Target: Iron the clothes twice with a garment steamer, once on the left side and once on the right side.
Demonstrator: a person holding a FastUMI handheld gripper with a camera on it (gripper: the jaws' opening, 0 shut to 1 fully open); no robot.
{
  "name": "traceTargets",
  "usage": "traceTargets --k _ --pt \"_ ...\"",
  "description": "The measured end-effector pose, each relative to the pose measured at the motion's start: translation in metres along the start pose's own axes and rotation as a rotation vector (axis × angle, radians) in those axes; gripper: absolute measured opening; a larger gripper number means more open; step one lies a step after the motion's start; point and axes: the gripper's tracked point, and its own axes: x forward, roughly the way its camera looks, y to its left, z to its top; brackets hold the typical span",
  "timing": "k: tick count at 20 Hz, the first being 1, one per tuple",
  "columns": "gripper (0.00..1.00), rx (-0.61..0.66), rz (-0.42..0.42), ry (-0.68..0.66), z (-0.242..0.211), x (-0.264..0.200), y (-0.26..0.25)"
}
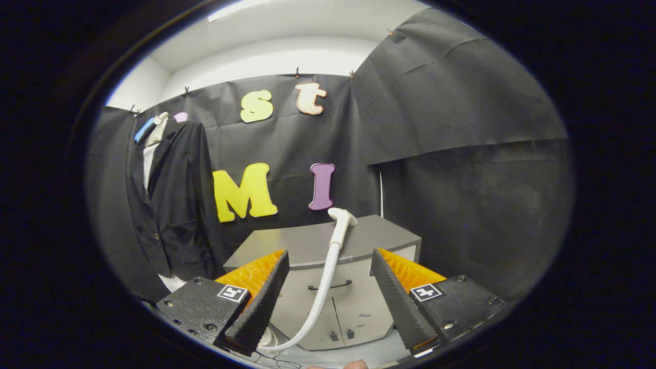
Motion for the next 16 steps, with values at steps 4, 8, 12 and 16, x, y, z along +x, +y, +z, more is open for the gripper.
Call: traceTargets --k 4,8,12,16 --pt "1.0 0.042 0.004 0.085 0.011 0.06 -0.001" --pt "1.0 0.109 0.03 0.143 0.02 0.127 -0.008" --pt "1.0 0.093 0.05 0.218 0.029 0.195 -0.008" --pt "1.0 0.071 0.015 0.325 0.017 0.257 -0.014"
